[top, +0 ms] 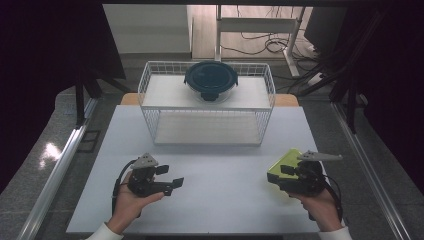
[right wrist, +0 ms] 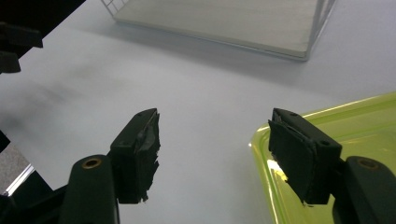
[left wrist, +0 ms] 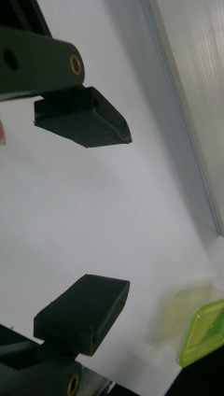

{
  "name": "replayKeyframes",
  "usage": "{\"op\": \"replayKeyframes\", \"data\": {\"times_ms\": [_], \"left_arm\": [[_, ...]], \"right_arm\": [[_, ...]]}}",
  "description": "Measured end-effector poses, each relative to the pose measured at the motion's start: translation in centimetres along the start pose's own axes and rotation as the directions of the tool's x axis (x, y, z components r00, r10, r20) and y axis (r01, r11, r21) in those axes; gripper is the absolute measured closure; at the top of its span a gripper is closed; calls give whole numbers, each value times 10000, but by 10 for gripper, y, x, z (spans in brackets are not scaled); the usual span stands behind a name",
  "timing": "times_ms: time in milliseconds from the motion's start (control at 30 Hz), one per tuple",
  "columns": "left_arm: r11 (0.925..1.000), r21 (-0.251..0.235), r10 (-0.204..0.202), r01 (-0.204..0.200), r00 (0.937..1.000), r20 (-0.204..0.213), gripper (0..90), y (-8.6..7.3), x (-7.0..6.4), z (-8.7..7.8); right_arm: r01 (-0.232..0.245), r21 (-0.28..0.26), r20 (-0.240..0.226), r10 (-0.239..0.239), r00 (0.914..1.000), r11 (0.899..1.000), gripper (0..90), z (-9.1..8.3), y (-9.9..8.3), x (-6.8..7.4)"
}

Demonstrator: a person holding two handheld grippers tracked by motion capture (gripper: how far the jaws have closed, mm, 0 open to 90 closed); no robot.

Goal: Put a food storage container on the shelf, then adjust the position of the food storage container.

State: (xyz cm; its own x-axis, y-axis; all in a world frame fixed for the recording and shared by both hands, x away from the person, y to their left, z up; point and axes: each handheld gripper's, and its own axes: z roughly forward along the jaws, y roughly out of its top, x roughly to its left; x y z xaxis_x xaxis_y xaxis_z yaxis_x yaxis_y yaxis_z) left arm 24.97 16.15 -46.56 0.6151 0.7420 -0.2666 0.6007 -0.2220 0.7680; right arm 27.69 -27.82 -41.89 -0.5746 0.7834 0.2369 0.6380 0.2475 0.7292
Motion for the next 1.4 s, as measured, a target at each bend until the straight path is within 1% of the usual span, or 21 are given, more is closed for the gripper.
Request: {"op": "replayKeyframes", "data": {"times_ms": [133,400,433,567,600,633,667,767,833,867,900,933,967,1033,1067,1100,1200,1233,1267,1367,1400], "left_arm": [[10000,31,-82,82,9999,-129,250,-1,3,1],[9995,228,-193,200,9993,-308,250,-5,7,7],[9992,336,-195,206,9993,-317,250,-7,9,8],[9986,452,-250,268,9989,-395,250,-9,12,11],[9985,460,-264,282,9989,-395,250,-9,12,11],[9985,460,-264,282,9989,-395,250,-9,12,11],[9982,531,-256,276,9989,-392,250,-10,13,12],[9977,602,-274,297,9988,-396,250,-11,13,14],[9975,635,-280,305,9988,-402,250,-11,14,15],[9975,635,-280,305,9988,-402,250,-11,14,15],[9974,657,-278,306,9987,-427,250,-11,14,15],[9973,668,-292,322,9986,-443,251,-12,14,16],[9972,682,-280,311,9985,-462,251,-12,15,16],[9971,699,-271,304,9985,-475,252,-12,15,16],[9971,702,-272,305,9985,-481,253,-12,15,16],[9971,702,-275,309,9984,-489,253,-12,15,16],[9970,711,-283,319,9983,-511,254,-12,15,16],[9970,711,-283,319,9983,-511,254,-12,15,16],[9969,717,-284,323,9981,-539,254,-13,16,16],[9974,616,-349,386,9976,-590,262,-13,16,14],[9975,582,-357,391,9976,-587,265,-14,16,13]], "right_arm": [[-277,12,344,276,9990,9996,350,-3,3,-5],[-229,205,896,209,9958,9995,391,-8,6,-16],[-209,338,1180,168,9929,9992,429,-9,7,-23],[-446,502,1833,347,9825,9977,498,-10,7,-43],[-570,517,1971,458,9793,9970,525,-12,7,-50],[-570,517,1971,458,9793,9970,525,-12,7,-50],[-753,514,2210,622,9733,9958,576,-14,7,-60],[-958,507,2563,798,9633,9941,672,-18,6,-74],[-791,681,2803,570,9582,9945,731,-19,6,-83],[-758,770,2982,496,9532,9942,759,-20,6,-88],[-758,770,2982,496,9532,9942,759,-20,6,-88],[-768,949,3310,413,9427,9925,813,-21,6,-99],[-778,994,3372,400,9406,9920,827,-21,6,-103],[-852,1131,3657,383,9299,9899,861,-21,6,-116],[-879,1173,3698,387,9283,9892,878,-21,5,-120],[-961,1216,3733,442,9267,9879,884,-20,5,-126],[-1030,1560,4103,304,9115,9824,886,-15,4,-140],[-1030,1560,4103,304,9115,9824,886,-15,4,-140],[-974,1812,4250,114,9051,9786,887,-9,4,-146],[-722,2365,4406,-408,8968,9689,887,2,4,-150],[-674,2510,4405,-519,8963,9656,887,5,3,-151]]}}
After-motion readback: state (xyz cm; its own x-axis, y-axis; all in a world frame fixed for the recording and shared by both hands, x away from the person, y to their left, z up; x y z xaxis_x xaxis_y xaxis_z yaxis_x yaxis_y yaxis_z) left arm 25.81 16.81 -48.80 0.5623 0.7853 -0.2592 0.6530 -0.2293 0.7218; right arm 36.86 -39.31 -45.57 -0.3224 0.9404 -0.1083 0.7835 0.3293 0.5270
